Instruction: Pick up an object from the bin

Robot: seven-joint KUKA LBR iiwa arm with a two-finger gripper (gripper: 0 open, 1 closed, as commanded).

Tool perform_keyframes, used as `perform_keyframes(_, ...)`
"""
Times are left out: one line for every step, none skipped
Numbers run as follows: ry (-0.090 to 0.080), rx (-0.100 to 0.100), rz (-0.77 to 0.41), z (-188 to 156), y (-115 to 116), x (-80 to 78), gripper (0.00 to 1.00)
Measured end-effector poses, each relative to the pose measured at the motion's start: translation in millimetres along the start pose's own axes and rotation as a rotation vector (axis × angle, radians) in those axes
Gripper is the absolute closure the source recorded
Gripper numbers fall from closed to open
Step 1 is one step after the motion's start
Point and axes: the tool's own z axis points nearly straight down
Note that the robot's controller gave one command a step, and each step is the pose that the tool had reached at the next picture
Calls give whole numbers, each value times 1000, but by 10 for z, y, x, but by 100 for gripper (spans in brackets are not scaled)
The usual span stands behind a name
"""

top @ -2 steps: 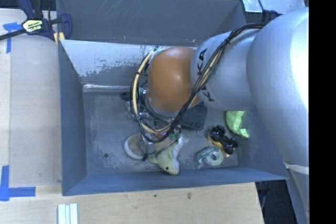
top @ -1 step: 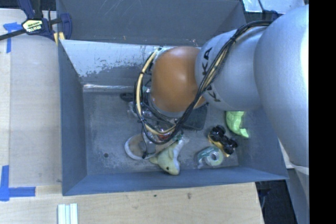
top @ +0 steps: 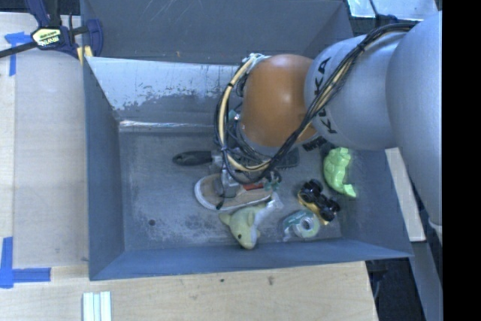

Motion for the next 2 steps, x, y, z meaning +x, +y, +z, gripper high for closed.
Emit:
perform_keyframes(0, 0, 0, 0, 0, 0, 100)
perform_keyframes(-1, 0, 0, -20, 0, 2, 100)
